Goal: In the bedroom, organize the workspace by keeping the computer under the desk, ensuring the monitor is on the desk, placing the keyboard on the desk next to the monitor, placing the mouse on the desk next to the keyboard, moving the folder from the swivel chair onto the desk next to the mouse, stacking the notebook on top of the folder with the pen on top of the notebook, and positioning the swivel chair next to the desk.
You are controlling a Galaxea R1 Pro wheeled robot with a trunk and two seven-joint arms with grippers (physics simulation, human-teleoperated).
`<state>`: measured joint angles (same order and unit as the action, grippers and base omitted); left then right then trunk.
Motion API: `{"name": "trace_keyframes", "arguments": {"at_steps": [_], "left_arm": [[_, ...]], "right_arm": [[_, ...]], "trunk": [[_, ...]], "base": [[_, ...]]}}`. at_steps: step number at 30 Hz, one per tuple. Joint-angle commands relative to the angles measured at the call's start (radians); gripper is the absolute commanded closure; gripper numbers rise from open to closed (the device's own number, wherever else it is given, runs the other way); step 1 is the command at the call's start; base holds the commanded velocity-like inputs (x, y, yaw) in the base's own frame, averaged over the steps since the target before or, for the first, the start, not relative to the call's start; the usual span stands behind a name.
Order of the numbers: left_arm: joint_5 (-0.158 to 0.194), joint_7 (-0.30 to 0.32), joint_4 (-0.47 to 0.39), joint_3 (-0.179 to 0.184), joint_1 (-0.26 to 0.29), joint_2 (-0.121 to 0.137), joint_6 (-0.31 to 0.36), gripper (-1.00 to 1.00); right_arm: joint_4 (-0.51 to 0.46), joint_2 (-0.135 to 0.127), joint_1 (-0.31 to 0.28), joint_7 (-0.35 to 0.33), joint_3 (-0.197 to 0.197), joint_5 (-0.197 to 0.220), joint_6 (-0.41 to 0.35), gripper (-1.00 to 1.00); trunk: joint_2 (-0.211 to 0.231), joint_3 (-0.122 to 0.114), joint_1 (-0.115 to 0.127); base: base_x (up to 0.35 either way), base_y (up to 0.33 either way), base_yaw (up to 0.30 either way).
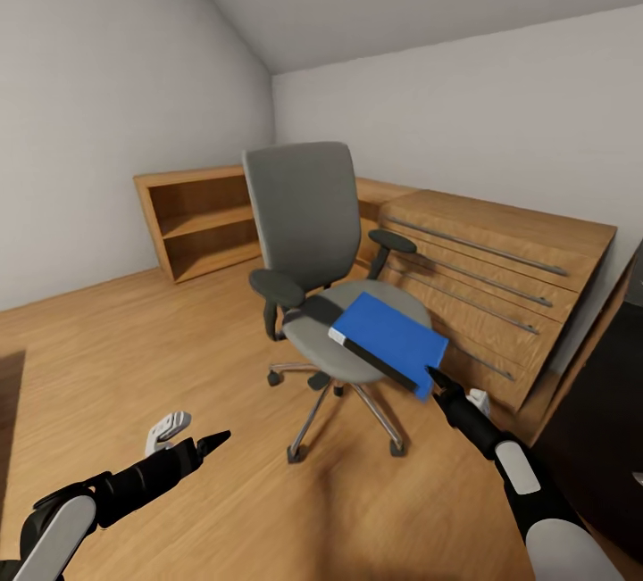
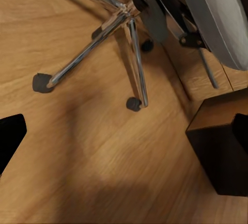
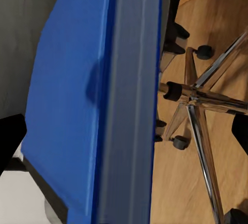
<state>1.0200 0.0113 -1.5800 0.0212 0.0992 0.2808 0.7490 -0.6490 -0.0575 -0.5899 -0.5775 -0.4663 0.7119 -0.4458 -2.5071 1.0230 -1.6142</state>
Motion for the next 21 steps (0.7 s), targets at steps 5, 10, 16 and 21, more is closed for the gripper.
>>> {"name": "trace_keyframes", "arguments": {"at_steps": [5, 10, 16, 21], "left_arm": [[0.0, 0.001, 0.001, 0.0, 0.001, 0.001, 0.004, -1.0], [0.0, 0.002, 0.001, 0.0, 0.001, 0.0, 0.004, -1.0], [0.001, 0.001, 0.001, 0.0, 0.001, 0.001, 0.004, -1.0], [0.001, 0.002, 0.002, 0.0, 0.001, 0.001, 0.004, -1.0]], "right_arm": [[0.0, -0.001, -0.001, -0.001, -0.003, 0.006, -0.008, -1.0], [0.001, 0.0, -0.001, -0.001, -0.003, 0.006, -0.008, -1.0], [0.002, 0.0, -0.001, -0.001, -0.002, 0.005, -0.008, -1.0], [0.002, 0.001, -0.001, -0.001, 0.0, 0.005, -0.008, -1.0]], "trunk": [[0.0, 0.001, 0.0], [0.0, 0.001, 0.0], [0.0, 0.001, 0.0], [0.0, 0.001, 0.0]], "base": [[0.166, 0.0, 0.0], [0.039, 0.0, 0.0], [0.009, 0.0, 0.0], [0.002, 0.0, 0.0]]}}
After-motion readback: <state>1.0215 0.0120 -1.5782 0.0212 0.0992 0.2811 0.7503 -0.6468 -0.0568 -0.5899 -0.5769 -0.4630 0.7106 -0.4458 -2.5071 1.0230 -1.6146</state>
